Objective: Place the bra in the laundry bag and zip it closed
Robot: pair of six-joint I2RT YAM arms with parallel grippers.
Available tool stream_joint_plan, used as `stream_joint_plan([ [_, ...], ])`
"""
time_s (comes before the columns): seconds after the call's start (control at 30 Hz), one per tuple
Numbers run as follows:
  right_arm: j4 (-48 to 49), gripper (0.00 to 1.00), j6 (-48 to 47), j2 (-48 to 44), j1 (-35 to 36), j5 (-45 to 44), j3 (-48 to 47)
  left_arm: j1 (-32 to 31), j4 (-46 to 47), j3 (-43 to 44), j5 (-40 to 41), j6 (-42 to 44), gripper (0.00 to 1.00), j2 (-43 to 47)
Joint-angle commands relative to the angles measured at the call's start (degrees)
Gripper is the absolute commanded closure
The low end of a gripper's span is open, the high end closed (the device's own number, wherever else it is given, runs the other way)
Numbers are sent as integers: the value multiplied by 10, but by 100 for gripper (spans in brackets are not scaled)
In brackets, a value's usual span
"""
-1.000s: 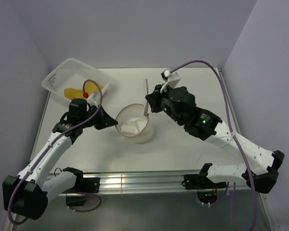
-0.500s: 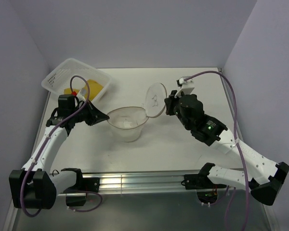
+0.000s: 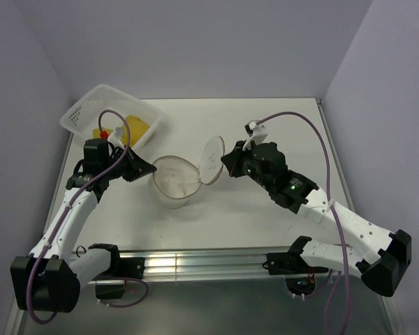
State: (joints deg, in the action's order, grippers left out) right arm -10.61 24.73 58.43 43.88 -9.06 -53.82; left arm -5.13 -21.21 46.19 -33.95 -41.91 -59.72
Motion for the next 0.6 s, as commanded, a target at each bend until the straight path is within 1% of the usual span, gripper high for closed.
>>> stream_joint_plan([
  [0.0, 61, 100, 48, -15, -3, 19, 30, -1, 35, -17, 55, 26, 100, 8],
  [0.03, 63, 100, 53, -17, -5, 14, 36, -1, 36, -22, 76, 29, 99, 11],
  [0.17, 94, 100, 82, -31, -23, 32, 68, -1, 39, -44, 105, 38, 97, 19],
  [0.23, 96, 100, 86, -33, -25, 34, 75, -1, 39, -51, 115, 39, 94, 24],
  [0.27, 96, 100, 89, -34, -27, 35, 77, -1, 38, -52, 128, 39, 92, 29],
  [0.3, 98, 99, 91, -37, -29, 38, 83, -1, 38, -50, 135, 40, 89, 41],
  [0.33, 100, 95, 93, -38, -32, 41, 86, -1, 38, -46, 142, 44, 87, 47],
  [0.37, 96, 90, 96, -37, -34, 43, 86, -1, 30, -31, 165, 47, 80, 54],
  [0.4, 95, 76, 96, -38, -36, 43, 88, -1, 25, -23, 178, 51, 75, 55],
  [0.43, 89, 67, 97, -39, -39, 44, 88, -1, 14, -14, 189, 57, 69, 57],
  [0.47, 88, 59, 99, -40, -40, 43, 90, -1, 10, 4, 206, 60, 59, 54],
  [0.5, 87, 50, 101, -47, -41, 41, 90, -1, 8, 13, 214, 62, 52, 53],
  [0.53, 87, 33, 100, -51, -42, 42, 89, -1, 6, 21, 221, 65, 48, 52],
  [0.57, 85, 28, 95, -54, -42, 46, 83, -1, 2, 39, 229, 66, 45, 51],
])
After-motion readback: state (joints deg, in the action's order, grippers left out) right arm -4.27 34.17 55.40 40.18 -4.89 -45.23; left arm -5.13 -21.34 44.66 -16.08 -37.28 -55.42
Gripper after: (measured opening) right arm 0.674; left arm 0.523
